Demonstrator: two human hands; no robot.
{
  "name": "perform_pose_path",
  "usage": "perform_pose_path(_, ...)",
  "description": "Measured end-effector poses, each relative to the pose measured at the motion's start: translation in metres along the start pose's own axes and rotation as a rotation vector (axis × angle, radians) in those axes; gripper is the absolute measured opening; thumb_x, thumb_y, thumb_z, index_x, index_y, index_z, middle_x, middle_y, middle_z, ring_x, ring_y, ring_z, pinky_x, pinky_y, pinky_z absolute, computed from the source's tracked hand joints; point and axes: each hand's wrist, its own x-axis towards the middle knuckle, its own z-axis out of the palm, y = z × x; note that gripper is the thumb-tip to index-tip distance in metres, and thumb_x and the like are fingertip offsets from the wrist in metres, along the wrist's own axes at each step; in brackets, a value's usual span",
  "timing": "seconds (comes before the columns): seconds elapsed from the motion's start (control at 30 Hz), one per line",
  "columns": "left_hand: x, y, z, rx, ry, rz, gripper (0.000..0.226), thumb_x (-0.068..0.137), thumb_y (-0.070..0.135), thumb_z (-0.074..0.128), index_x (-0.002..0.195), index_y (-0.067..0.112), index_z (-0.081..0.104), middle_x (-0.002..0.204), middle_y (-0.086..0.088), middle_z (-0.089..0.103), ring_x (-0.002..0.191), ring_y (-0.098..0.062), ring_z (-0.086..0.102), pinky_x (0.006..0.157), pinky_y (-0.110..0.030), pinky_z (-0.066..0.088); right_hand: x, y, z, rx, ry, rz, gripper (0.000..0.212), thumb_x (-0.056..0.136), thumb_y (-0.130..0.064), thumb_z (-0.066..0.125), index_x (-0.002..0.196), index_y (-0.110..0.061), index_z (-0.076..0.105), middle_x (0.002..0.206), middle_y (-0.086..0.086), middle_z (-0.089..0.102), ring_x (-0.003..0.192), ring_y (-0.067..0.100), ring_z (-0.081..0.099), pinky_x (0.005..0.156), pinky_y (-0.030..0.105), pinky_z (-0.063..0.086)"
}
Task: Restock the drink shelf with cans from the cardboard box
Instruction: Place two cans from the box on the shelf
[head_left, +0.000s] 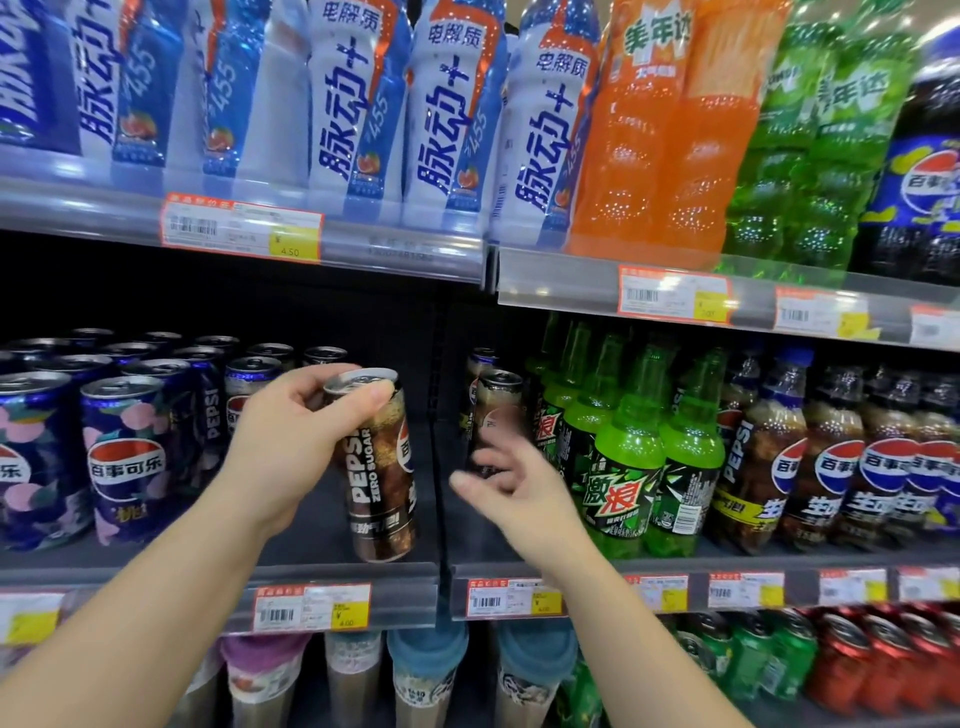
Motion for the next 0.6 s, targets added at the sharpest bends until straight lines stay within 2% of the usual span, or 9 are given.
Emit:
perform_pose_path(0.03, 0.0, 0.0, 0.007, -0.009, -0.027, -0.006, 0.043, 0.058, 0.033, 0.086, 0.096, 0.02, 0.071, 0.09, -0.001, 0.075, 0.083, -0.012, 0.069, 0.074, -0.03, 0.05, -0.009, -0.002, 0.003, 0.006, -0.11, -0.025, 0.07, 0.077, -0.039, 0.078, 0.138, -0.038, 0.043, 0.124, -0.016, 0.057, 0.103, 0.002, 0.059, 0.089, 0.021, 0.049)
perform_pose_path(0.1, 0.001, -0.003, 0.022, -0.009, -0.09, -0.008, 0.032, 0.063, 0.027, 0.085, 0.092, 0.024, 0.074, 0.089, 0.0, 0.075, 0.084, -0.011, 0.069, 0.075, -0.03, 0.052, -0.017, 0.0, 0.01, -0.042, -0.197, -0.049, 0.075, 0.075, -0.037, 0.08, 0.139, -0.039, 0.041, 0.123, -0.019, 0.059, 0.107, -0.002, 0.057, 0.092, 0.019, 0.047)
perform_pose_path(0.13, 0.001, -0.005, 0.028, 0.009, -0.124, 0.001, 0.023, 0.067, 0.024, 0.084, 0.087, 0.03, 0.075, 0.087, 0.003, 0.075, 0.083, -0.009, 0.069, 0.075, -0.027, 0.053, -0.018, 0.001, 0.012, -0.054, -0.193, -0.062, 0.07, 0.075, -0.035, 0.081, 0.135, -0.041, 0.045, 0.117, -0.021, 0.064, 0.103, -0.004, 0.059, 0.091, 0.018, 0.047)
perform_pose_path(0.2, 0.002, -0.011, 0.038, 0.053, -0.169, 0.023, 0.02, 0.068, 0.026, 0.08, 0.083, 0.038, 0.075, 0.088, 0.007, 0.076, 0.085, -0.009, 0.07, 0.076, -0.025, 0.053, -0.018, 0.005, 0.012, -0.076, -0.165, -0.076, 0.047, 0.077, -0.028, 0.08, 0.114, -0.046, 0.056, 0.089, -0.03, 0.068, 0.082, -0.01, 0.059, 0.079, 0.012, 0.046)
perform_pose_path(0.27, 0.005, -0.017, 0.043, 0.036, -0.171, -0.013, 0.029, 0.064, 0.031, 0.078, 0.093, 0.029, 0.073, 0.093, 0.005, 0.076, 0.091, -0.013, 0.071, 0.078, -0.026, 0.053, -0.017, 0.012, 0.009, -0.086, -0.138, -0.067, 0.039, 0.077, -0.026, 0.08, 0.098, -0.048, 0.056, 0.073, -0.033, 0.065, 0.068, -0.008, 0.055, 0.07, 0.011, 0.044)
perform_pose_path(0.37, 0.011, -0.027, 0.047, -0.021, -0.231, -0.097, 0.058, 0.063, 0.031, 0.085, 0.117, 0.02, 0.064, 0.106, -0.001, 0.073, 0.106, -0.018, 0.067, 0.087, -0.03, 0.051, -0.013, 0.021, 0.003, -0.092, -0.076, -0.05, 0.04, 0.076, -0.022, 0.081, 0.095, -0.048, 0.056, 0.076, -0.024, 0.068, 0.07, -0.008, 0.06, 0.071, 0.013, 0.047)
perform_pose_path(0.47, 0.013, -0.033, 0.044, 0.008, -0.307, -0.164, 0.083, 0.066, 0.039, 0.083, 0.138, 0.019, 0.047, 0.124, 0.001, 0.064, 0.115, -0.011, 0.06, 0.101, -0.034, 0.045, -0.007, 0.025, -0.002, -0.141, 0.007, -0.014, 0.042, 0.075, -0.024, 0.082, 0.097, -0.047, 0.055, 0.087, -0.02, 0.069, 0.079, -0.007, 0.064, 0.079, 0.019, 0.052)
perform_pose_path(0.53, 0.012, -0.037, 0.034, 0.024, -0.278, -0.204, 0.084, 0.068, 0.045, 0.08, 0.14, 0.023, 0.043, 0.13, 0.005, 0.059, 0.117, -0.006, 0.055, 0.105, -0.035, 0.041, -0.002, 0.031, -0.004, -0.174, 0.054, 0.043, 0.043, 0.075, -0.027, 0.082, 0.108, -0.039, 0.058, 0.092, -0.02, 0.068, 0.082, -0.005, 0.065, 0.084, 0.023, 0.054)
perform_pose_path(0.6, 0.01, -0.043, 0.021, 0.04, -0.219, -0.236, 0.079, 0.067, 0.051, 0.078, 0.136, 0.027, 0.048, 0.128, 0.007, 0.059, 0.118, -0.007, 0.055, 0.105, -0.039, 0.042, 0.004, 0.038, -0.004, -0.21, 0.092, 0.116, 0.044, 0.075, -0.031, 0.082, 0.114, -0.029, 0.061, 0.096, -0.017, 0.069, 0.084, 0.0, 0.066, 0.081, 0.024, 0.054)
